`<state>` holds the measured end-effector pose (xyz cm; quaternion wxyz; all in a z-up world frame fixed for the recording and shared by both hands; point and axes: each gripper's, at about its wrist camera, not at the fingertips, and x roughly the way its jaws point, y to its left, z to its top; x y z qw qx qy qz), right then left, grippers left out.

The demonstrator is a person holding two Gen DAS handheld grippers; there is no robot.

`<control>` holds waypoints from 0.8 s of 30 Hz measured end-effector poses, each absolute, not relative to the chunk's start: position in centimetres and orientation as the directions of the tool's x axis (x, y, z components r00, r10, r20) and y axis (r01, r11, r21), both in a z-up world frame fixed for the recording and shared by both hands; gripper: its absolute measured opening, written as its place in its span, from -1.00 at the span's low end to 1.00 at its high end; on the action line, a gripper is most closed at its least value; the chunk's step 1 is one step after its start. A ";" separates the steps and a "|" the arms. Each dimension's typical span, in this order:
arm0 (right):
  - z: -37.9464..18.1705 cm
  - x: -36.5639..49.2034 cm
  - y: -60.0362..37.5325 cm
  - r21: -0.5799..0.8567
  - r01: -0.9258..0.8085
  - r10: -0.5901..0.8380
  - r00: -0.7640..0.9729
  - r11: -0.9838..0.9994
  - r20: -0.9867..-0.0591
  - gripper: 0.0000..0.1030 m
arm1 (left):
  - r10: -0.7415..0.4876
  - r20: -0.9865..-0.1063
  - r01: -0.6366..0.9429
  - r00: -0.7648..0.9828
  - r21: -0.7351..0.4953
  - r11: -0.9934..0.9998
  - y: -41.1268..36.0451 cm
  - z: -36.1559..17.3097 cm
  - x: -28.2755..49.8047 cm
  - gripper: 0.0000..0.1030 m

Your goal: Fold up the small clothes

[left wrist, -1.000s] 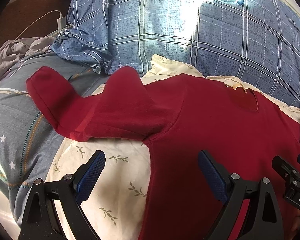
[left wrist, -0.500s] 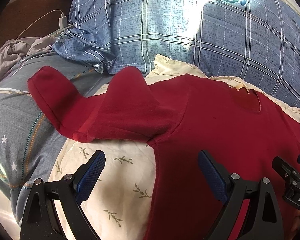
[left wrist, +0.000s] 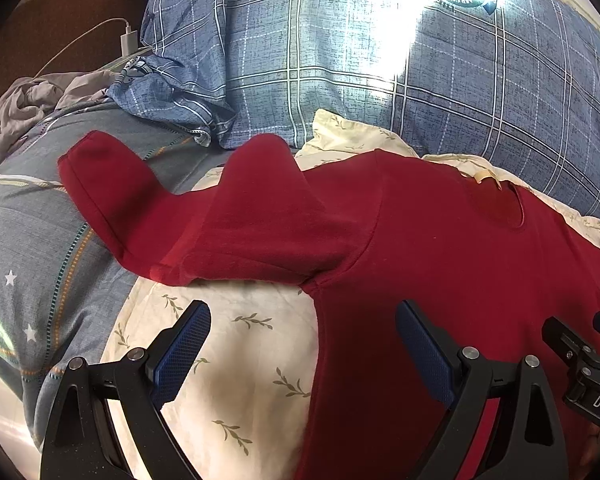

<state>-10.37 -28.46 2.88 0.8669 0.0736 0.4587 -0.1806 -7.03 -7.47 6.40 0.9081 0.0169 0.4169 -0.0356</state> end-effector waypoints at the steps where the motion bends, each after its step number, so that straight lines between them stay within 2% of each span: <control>1: 2.9 -10.3 -28.4 -0.037 0.379 -0.244 0.514 0.925 -0.822 0.99 | -0.049 -0.759 0.079 0.650 0.003 0.997 -7.4 6.4 -7.0 0.82; 12: 2.8 -10.0 -27.8 -0.029 0.360 -0.227 0.520 0.933 -0.824 0.99 | -0.005 -0.746 0.016 0.666 0.008 1.000 -4.0 7.9 -6.2 0.82; 15: 2.8 -10.0 -27.9 -0.023 0.362 -0.222 0.519 0.932 -0.825 0.99 | 0.062 -0.734 -0.049 0.676 0.039 0.998 -1.5 8.6 -4.9 0.82; 20: 2.7 -9.9 -27.8 -0.020 0.355 -0.214 0.517 0.935 -0.829 0.99 | 0.261 -0.689 -0.223 0.676 0.147 0.964 3.2 9.0 -1.2 0.80; 23: 2.5 -9.6 -27.7 -0.019 0.348 -0.205 0.506 0.937 -0.837 0.99 | 0.349 -0.687 -0.299 0.637 0.197 0.934 4.8 8.3 1.6 0.56; 24: 2.3 -9.6 -27.7 -0.022 0.345 -0.205 0.504 0.938 -0.839 0.99 | 0.368 -0.691 -0.317 0.622 0.207 0.926 5.3 7.9 2.5 0.55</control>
